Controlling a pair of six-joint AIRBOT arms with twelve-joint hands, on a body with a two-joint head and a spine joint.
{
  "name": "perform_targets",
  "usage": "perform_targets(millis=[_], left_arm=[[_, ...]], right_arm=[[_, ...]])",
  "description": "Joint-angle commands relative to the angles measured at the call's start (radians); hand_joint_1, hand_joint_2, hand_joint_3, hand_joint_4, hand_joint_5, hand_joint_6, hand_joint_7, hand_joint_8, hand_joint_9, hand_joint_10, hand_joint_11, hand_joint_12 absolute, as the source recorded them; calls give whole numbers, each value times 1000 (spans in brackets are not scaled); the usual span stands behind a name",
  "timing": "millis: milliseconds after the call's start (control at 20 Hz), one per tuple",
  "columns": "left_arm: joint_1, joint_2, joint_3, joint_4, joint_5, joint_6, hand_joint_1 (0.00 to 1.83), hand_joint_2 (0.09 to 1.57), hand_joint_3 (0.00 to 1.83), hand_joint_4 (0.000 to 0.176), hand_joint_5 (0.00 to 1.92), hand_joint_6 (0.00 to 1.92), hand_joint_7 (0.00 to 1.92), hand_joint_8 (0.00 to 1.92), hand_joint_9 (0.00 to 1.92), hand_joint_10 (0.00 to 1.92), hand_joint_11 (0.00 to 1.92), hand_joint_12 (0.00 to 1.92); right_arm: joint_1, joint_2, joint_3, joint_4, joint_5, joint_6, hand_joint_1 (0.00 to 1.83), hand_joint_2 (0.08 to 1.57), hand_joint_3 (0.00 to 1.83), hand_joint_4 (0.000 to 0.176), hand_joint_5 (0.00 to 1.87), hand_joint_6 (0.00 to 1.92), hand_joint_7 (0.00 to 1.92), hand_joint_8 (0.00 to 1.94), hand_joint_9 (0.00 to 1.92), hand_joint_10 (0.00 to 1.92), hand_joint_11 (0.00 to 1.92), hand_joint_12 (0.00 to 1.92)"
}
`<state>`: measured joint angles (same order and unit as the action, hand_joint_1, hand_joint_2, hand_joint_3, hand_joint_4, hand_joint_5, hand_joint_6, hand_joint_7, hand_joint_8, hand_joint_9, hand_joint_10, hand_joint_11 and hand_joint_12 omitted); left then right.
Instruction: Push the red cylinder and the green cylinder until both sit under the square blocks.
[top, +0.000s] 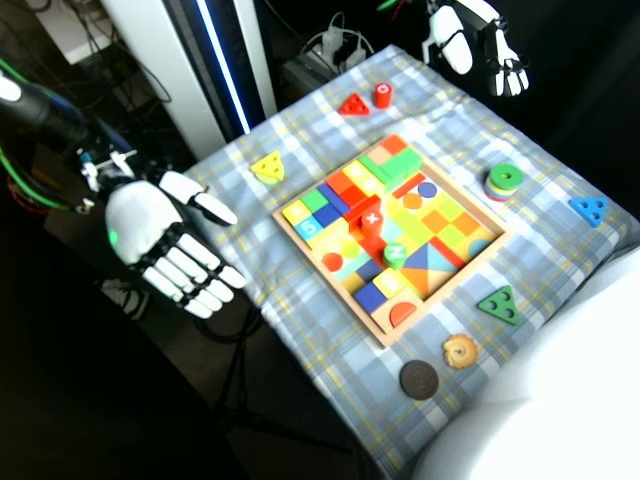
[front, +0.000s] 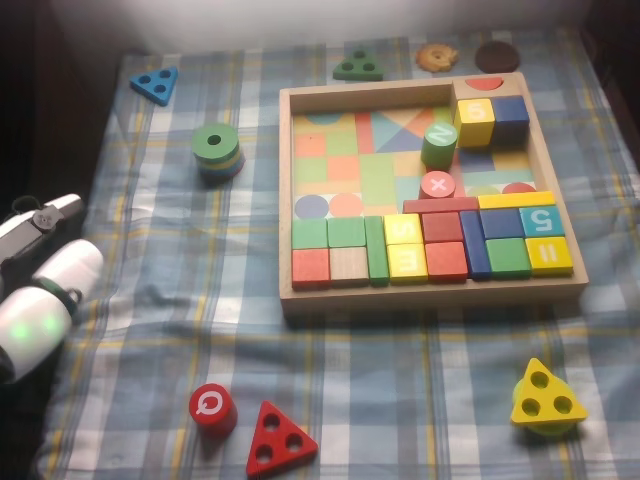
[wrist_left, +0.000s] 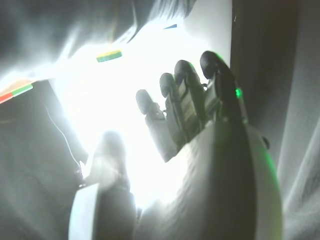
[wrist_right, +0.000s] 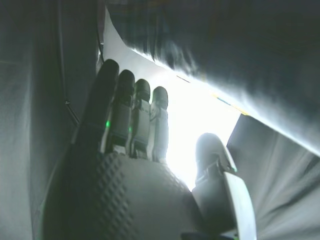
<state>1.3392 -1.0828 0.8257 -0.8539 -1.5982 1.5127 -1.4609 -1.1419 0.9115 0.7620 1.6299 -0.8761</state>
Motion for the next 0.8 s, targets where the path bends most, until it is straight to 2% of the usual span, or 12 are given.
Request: perform_targets(millis=[0,50,150,200,250,350,400,450,550,600,650,750], left_arm=[[-1,-4,2,35,-106,-10,225,1337,7,42,489,7,478,4,385,11,0,271],[-1,-4,2,35,-103,-10,229,1341,7,37,486,4,474,1,381,7,0,270],[-1,-4,2,35,-102,-10,242,1334,1,51,465,2,475,2,369,2,0,211],[0,-4,2,35,-101,-10,207,1330,1,69,443,1,457,1,350,0,0,172],[0,-4,3,35,-100,-10,224,1327,0,70,443,2,459,2,351,2,0,175],[0,-3,4,35,-96,-10,253,1317,0,72,452,1,462,1,358,3,0,221],[0,-3,4,36,-94,-10,250,1314,0,74,456,2,470,4,367,6,0,224],[0,-3,5,36,-89,-10,245,1308,0,78,459,2,477,4,375,6,0,242],[0,-3,5,37,-84,-10,279,1306,0,73,481,7,496,6,396,9,0,287],[0,-3,6,37,-81,-10,262,1310,1,77,480,4,502,5,404,9,0,320],[0,-3,6,37,-79,-10,257,1304,0,79,485,3,500,2,402,6,0,305],[1,-3,6,37,-77,-9,291,1284,0,77,513,6,529,6,428,10,0,355]], right_arm=[[11,5,2,-29,125,9,156,1390,0,21,509,3,559,6,485,6,304,201],[11,6,2,-30,125,9,152,1380,0,31,513,3,573,8,488,5,310,196],[11,8,2,-37,122,9,122,1365,0,25,506,1,568,3,480,0,318,188],[11,10,1,-44,120,10,118,1359,0,18,500,0,565,1,476,0,311,179],[11,14,1,-51,119,10,117,1353,0,24,504,2,562,0,472,0,305,174],[17,32,1,-73,112,14,97,1367,2,19,495,0,572,4,478,1,308,163],[20,45,1,-88,108,17,98,1379,7,3,491,0,566,1,476,0,314,164],[25,68,4,-118,100,24,105,1373,3,27,486,0,546,0,440,0,297,152],[36,95,20,-169,79,54,104,1336,0,40,486,0,486,0,380,0,242,127],[49,106,36,-205,61,86,109,1325,0,26,458,0,430,0,304,0,174,97],[70,116,61,-254,34,123,48,1313,0,44,434,0,374,0,244,0,112,68],[133,127,112,-353,-42,170,1,1272,0,61,413,0,313,0,146,0,34,33]])
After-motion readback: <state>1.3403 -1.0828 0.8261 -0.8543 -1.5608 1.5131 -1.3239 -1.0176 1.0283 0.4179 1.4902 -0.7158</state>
